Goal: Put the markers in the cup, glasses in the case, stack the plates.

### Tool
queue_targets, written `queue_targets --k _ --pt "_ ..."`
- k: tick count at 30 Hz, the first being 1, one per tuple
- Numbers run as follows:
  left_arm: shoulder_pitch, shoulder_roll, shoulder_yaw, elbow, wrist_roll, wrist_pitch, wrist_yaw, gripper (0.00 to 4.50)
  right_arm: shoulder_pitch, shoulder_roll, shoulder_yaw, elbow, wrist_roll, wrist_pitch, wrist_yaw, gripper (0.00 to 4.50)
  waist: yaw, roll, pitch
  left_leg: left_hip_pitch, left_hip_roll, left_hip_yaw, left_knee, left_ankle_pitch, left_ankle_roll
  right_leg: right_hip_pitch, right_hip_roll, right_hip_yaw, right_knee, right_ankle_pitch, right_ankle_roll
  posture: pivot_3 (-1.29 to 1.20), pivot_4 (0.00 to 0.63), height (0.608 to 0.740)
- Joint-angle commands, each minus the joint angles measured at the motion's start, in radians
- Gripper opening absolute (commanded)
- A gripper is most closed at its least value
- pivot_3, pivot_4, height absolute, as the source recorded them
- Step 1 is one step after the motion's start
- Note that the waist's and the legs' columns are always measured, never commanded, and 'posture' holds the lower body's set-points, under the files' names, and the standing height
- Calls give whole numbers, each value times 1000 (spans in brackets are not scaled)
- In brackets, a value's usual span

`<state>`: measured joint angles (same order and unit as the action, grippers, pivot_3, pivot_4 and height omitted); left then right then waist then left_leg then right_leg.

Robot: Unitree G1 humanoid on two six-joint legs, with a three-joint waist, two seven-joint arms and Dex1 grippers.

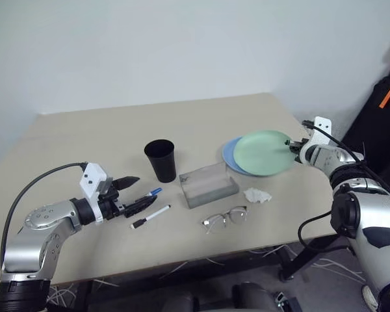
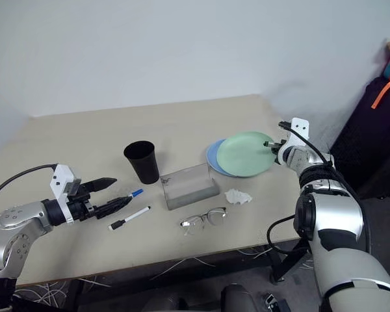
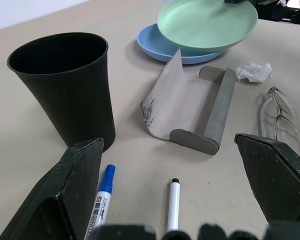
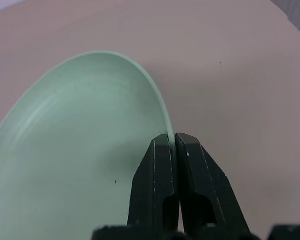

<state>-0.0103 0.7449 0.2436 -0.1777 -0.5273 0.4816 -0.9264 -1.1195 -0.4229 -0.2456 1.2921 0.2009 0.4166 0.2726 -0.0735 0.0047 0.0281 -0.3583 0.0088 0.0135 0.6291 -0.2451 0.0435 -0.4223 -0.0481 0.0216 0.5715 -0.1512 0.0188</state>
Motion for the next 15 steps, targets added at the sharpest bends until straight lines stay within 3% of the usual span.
queue_targets --k 1,6,10,15 --pt "-16 6 19 -35 -14 -5 1 4500 -49 6 -20 -7 -2 -35 -18 20 0 0 0 0 0 0 0 0 0 0 0 1 0 0 0 0 0 732" --pt "-13 7 21 -39 -16 -4 2 4500 -63 33 -42 4 3 -52 -39 20 0 0 0 0 -1 0 -1 0 0 0 3 7 0 0 0 0 0 732" --pt "-10 9 26 -44 -17 -2 1 4500 -69 57 -48 10 -3 -66 -50 20 0 0 0 -1 -1 0 -1 0 0 1 14 22 -1 0 0 0 0 732" --pt "3 12 37 -57 -20 3 4 4500 -69 75 -51 15 -11 -81 -66 20 -2 0 0 0 -1 -1 -1 0 0 1 15 24 -1 0 0 0 0 732"
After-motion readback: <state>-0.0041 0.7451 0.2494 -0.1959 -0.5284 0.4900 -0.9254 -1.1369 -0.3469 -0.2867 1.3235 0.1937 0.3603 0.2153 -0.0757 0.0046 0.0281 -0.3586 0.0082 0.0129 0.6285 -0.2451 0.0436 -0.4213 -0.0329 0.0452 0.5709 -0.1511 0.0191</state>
